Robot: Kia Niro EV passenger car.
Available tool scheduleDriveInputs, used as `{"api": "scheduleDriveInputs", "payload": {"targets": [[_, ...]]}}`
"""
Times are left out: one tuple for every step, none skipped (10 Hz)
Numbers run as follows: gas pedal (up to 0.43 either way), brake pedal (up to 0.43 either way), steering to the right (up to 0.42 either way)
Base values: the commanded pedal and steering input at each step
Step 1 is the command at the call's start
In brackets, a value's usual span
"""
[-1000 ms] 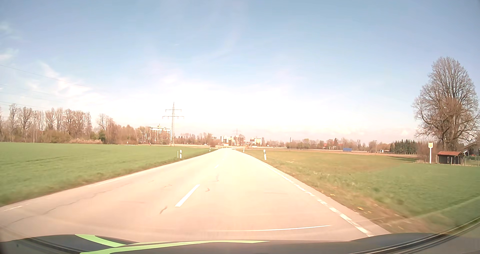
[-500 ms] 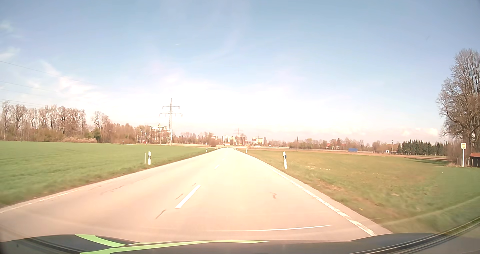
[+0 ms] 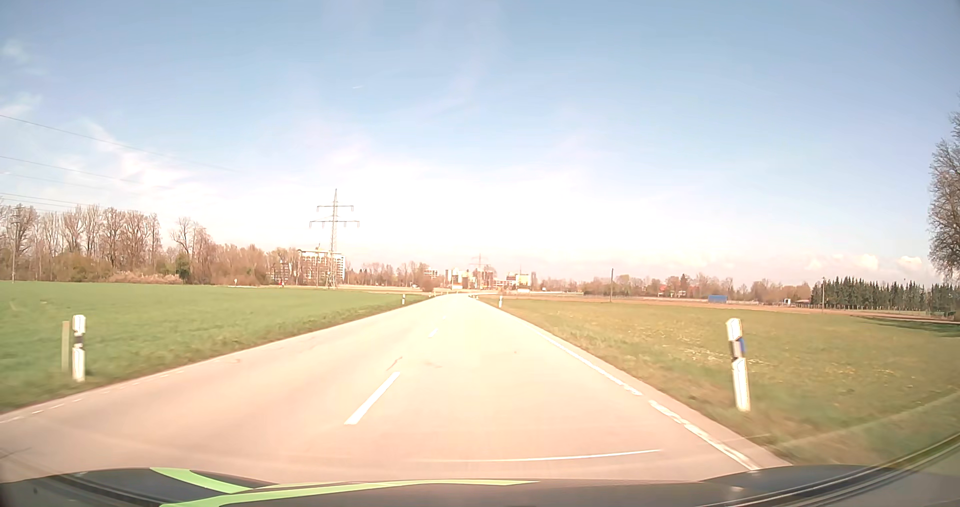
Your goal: Follow the waypoints while adhering to traffic rules and regulations
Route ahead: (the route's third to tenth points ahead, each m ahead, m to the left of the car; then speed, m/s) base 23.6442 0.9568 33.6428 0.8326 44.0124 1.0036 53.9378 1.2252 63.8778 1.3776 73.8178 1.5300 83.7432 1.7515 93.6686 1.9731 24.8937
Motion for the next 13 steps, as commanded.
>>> {"api": "scheduleDriveInputs", "payload": {"targets": [[0.22,0.0,0.0],[0.22,0.0,0.0],[0.22,0.0,0.0],[0.22,0.0,0.0],[0.22,0.0,0.0],[0.22,0.0,0.0],[0.22,0.0,0.0],[0.22,0.0,0.0],[0.228,0.0,0.0],[0.228,0.0,0.0],[0.228,0.0,-0.001],[0.228,0.0,-0.001],[0.228,0.0,-0.001]]}}
